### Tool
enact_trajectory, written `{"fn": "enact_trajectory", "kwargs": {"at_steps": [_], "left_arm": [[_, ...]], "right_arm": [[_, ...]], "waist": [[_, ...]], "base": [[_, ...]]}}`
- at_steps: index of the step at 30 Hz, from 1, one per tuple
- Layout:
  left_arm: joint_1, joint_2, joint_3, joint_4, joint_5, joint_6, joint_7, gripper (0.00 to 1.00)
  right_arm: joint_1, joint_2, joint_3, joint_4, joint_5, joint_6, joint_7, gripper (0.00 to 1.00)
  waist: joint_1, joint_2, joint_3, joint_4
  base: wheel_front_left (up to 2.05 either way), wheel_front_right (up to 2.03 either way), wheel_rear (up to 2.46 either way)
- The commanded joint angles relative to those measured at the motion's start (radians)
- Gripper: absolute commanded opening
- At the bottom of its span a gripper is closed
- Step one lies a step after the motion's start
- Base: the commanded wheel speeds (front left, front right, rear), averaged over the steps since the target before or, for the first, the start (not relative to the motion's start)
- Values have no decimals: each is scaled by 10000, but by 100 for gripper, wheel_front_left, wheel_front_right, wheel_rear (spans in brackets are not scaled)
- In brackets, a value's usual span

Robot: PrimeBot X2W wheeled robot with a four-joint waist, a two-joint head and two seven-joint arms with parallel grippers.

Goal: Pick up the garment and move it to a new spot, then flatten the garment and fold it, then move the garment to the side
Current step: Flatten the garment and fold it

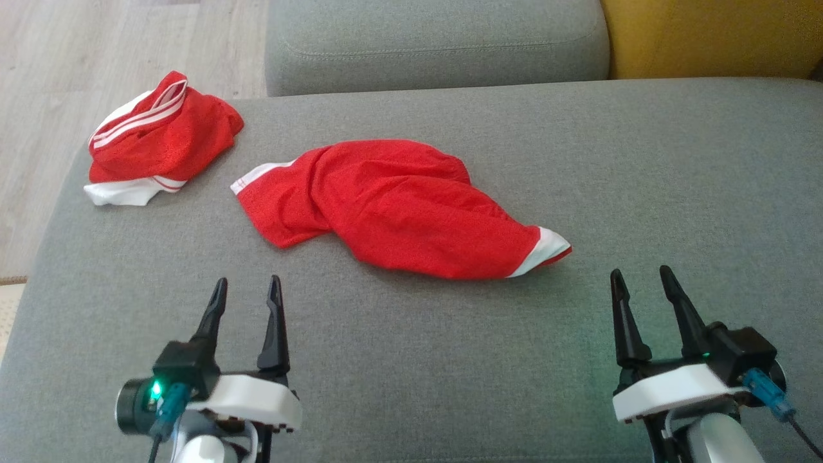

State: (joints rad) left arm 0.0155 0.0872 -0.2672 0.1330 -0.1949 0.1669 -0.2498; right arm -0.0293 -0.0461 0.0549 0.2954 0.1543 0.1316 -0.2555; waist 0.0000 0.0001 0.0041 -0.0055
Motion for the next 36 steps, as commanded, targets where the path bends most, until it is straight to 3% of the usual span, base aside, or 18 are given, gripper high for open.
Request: {"fn": "enact_trajectory", "kwargs": {"at_steps": [1, 27, 36], "left_arm": [[-326, -57, 484, -273, 94, -51, -120, 100], [-258, -309, 756, -103, 365, -337, -120, 100], [-356, -349, 555, -260, 387, -401, -120, 100]], "right_arm": [[-429, -41, 258, -247, -12, -9, -63, 100], [-557, -41, 284, -191, -283, -9, -63, 100], [-1242, -41, 332, 674, -777, -9, -59, 100]], "waist": [[0, -1, -8, 16], [0, -1, 89, 220], [0, -1, 541, 733]], "base": [[0, 0, 0], [0, 0, 0], [0, 0, 0]]}}
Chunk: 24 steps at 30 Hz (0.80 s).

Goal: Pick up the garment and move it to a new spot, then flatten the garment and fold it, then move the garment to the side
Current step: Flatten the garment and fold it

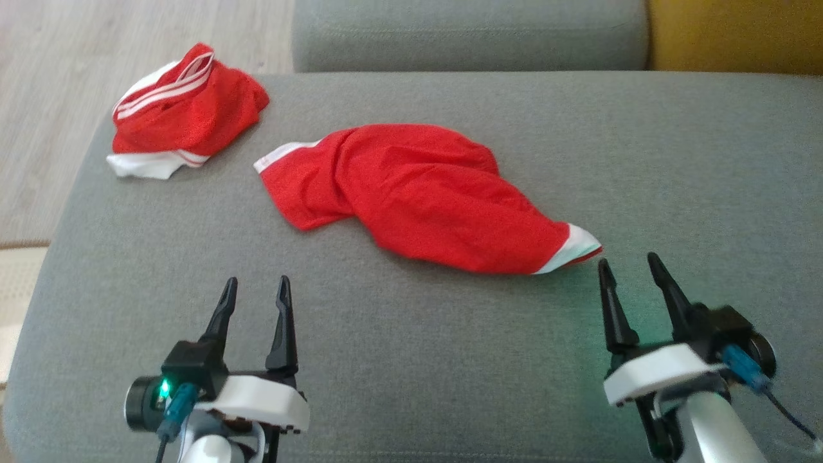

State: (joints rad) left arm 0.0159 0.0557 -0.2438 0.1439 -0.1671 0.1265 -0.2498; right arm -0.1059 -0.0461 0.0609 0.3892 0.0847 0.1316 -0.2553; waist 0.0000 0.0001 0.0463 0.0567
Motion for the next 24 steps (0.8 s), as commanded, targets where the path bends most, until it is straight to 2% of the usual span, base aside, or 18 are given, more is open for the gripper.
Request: {"fn": "enact_trajectory", "kwargs": {"at_steps": [1, 10, 14, 15, 16, 18, 19, 24], "left_arm": [[-373, -37, 300, -393, 117, -1, -120, 100], [-706, -50, 58, -573, 169, -38, -120, 100], [-824, -52, -40, -570, 83, 13, -120, 100], [-843, -52, -45, -575, 65, 38, -120, 100], [-843, -52, -45, -575, 65, 38, -120, 100], [-870, -53, -33, -582, 47, 71, -120, 100], [-877, -53, -22, -581, 42, 80, -120, 100], [-913, -53, 40, -616, 39, 98, -120, 100]], "right_arm": [[-629, -41, 292, -75, -264, -9, -57, 100], [-2216, -41, 246, 1861, -1541, -9, 352, 100], [-2617, -41, 417, 2671, -1769, -9, 698, 100], [-2689, -41, 471, 2808, -1743, -9, 723, 65], [-2689, -41, 471, 2808, -1743, -9, 723, 65], [-2801, -41, 625, 3034, -1689, -9, 749, 18], [-2843, -41, 723, 3123, -1632, -9, 750, 0], [-3018, -41, 1455, 2929, -853, -9, 406, 0]], "waist": [[0, -1, 204, 180], [0, -1, 1156, 781], [0, -1, 1336, 953], [0, -1, 1363, 980], [0, -1, 1363, 980], [0, -1, 1388, 1008], [0, -1, 1392, 1014], [0, -1, 1371, 969]], "base": [[0, 0, 0], [0, 0, 0], [0, 0, 0], [0, 0, 0], [0, 0, 0], [0, 0, 0], [0, 0, 0], [0, 0, 0]]}}
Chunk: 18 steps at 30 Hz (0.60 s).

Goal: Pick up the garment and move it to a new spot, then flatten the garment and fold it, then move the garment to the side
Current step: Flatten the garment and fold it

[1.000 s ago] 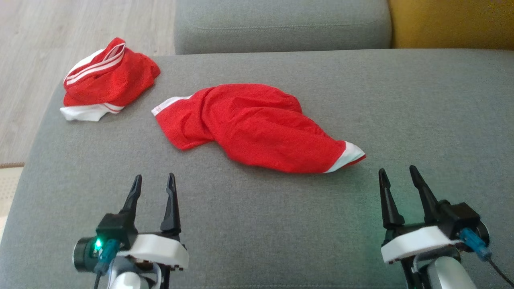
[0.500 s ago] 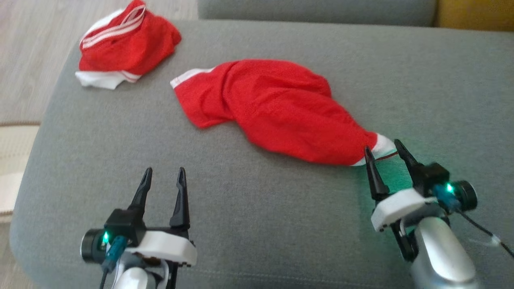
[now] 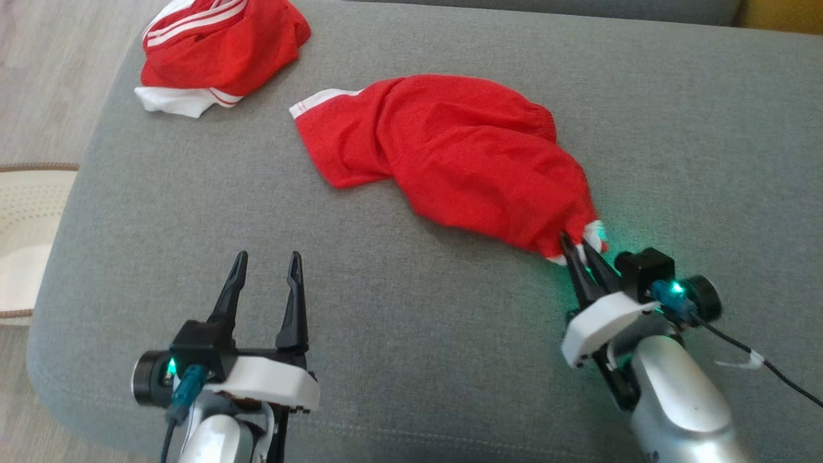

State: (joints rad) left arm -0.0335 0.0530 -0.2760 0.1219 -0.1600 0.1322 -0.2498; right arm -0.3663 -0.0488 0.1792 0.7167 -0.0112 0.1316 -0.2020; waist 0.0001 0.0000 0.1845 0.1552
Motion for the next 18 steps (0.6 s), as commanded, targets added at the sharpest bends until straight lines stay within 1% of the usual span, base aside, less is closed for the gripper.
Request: {"fn": "enact_trajectory", "kwargs": {"at_steps": [1, 4, 11, 15, 18], "left_arm": [[-420, -27, 382, -403, -25, 40, -120, 100], [-393, -27, 477, -426, 7, 60, -120, 100], [-406, -27, 525, -400, 81, 18, -120, 100], [-401, -27, 537, -435, 122, 8, -120, 100], [-430, -27, 553, -491, 125, 11, -120, 100]], "right_arm": [[-419, -14, 522, -523, 417, -9, -193, 0], [-412, -14, 1509, -1307, 1411, -9, -354, 0], [-659, -14, 3351, -3408, 2477, -9, -538, 0], [-801, -14, 4005, -4612, 2925, -9, -571, 0], [-839, -14, 4171, -5111, 3154, -9, -575, 0]], "waist": [[-1, 0, -27, -42], [-1, 0, -98, -158], [-1, 0, -244, -282], [-1, 0, -303, -274], [-1, 0, -270, -245]], "base": [[0, 0, 0], [0, 0, 0], [0, 0, 0], [0, 0, 0], [0, 0, 0]]}}
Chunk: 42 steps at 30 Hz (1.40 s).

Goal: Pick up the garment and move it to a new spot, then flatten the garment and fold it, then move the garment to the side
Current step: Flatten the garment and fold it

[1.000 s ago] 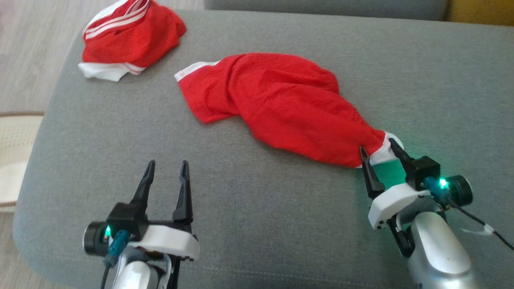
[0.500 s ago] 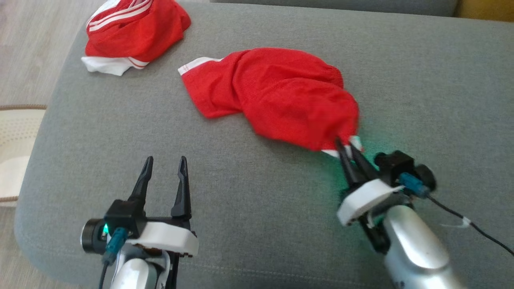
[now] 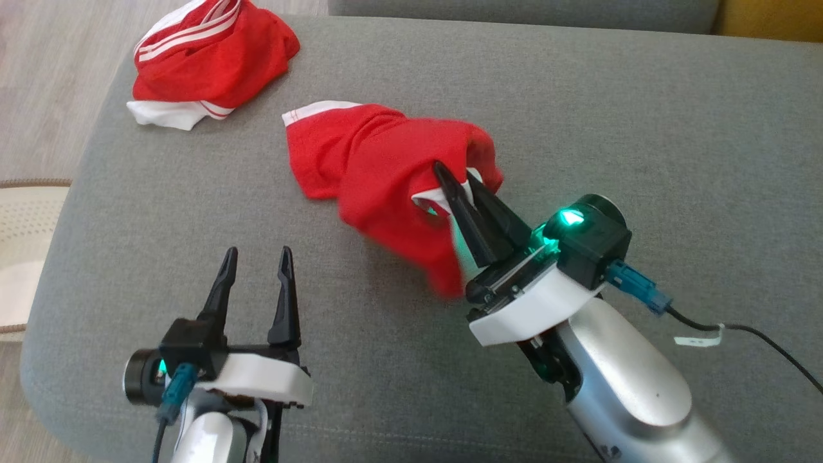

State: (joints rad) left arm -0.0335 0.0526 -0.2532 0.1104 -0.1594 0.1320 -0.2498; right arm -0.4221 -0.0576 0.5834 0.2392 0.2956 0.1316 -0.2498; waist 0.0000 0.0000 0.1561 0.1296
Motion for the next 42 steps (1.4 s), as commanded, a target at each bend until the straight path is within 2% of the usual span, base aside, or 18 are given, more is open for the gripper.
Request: {"fn": "enact_trajectory", "kwargs": {"at_steps": [1, 7, 12, 13, 14, 15, 16, 17, 23, 26, 30, 34, 39, 42], "left_arm": [[-437, -24, 325, -395, 115, 16, -120, 100], [-529, -24, 240, -429, 49, 36, -120, 100], [-582, -24, 249, -420, 36, 65, -120, 100], [-584, -24, 261, -422, 38, 70, -120, 100], [-585, -24, 273, -423, 41, 74, -120, 100], [-588, -24, 283, -424, 43, 81, -120, 100], [-588, -24, 289, -424, 44, 89, -120, 100], [-587, -24, 297, -422, 44, 97, -120, 100], [-568, -24, 367, -413, 74, 90, -120, 100], [-551, -24, 410, -462, 109, 73, -120, 100], [-560, -24, 394, -487, 115, 53, -120, 100], [-627, -24, 329, -513, 105, 24, -120, 100], [-714, -24, 347, -488, 99, 22, -120, 100], [-780, -24, 341, -481, 93, 12, -120, 100]], "right_arm": [[-284, 74, 133, -318, 96, -9, -47, 0], [-375, 74, 326, 1124, -341, -9, 631, 0], [-278, 74, 907, 2038, -169, -9, 571, 0], [-247, 74, 1003, 2169, -155, -9, 544, 13], [-207, 74, 1084, 2289, -127, -9, 520, 36], [-164, 74, 1151, 2375, -78, -9, 482, 62], [-123, 74, 1203, 2415, -26, -9, 423, 95], [-82, 74, 1248, 2409, 33, -9, 339, 100], [268, 74, 996, 1998, 386, -9, 32, 100], [566, 74, 177, 1383, 251, -9, -63, 100], [980, 56, -511, 1313, -369, -9, 53, 100], [1314, -46, -312, 1565, -730, -9, 439, 100], [1435, -31, 290, 2106, -328, -9, 735, 100], [1169, -6, 275, 2601, -136, -9, 593, 100]], "waist": [[0, 0, 33, 23], [0, 0, 247, 141], [0, 0, 360, 184], [0, 0, 375, 174], [0, 0, 390, 158], [0, 0, 397, 135], [0, 0, 395, 106], [0, 0, 394, 73], [0, 0, 343, -143], [0, 0, 341, -304], [0, 0, 388, -373], [0, 0, 512, -308], [0, 0, 636, -177], [0, 0, 681, -53]], "base": [[0, 0, 0], [0, 0, 0], [0, 0, 0], [0, 0, 0], [0, 0, 0], [0, 0, 0], [0, 0, 0], [0, 0, 0], [0, 0, 0], [0, 0, 0], [0, 0, 0], [0, 0, 0], [0, 0, 0], [0, 0, 0]]}}
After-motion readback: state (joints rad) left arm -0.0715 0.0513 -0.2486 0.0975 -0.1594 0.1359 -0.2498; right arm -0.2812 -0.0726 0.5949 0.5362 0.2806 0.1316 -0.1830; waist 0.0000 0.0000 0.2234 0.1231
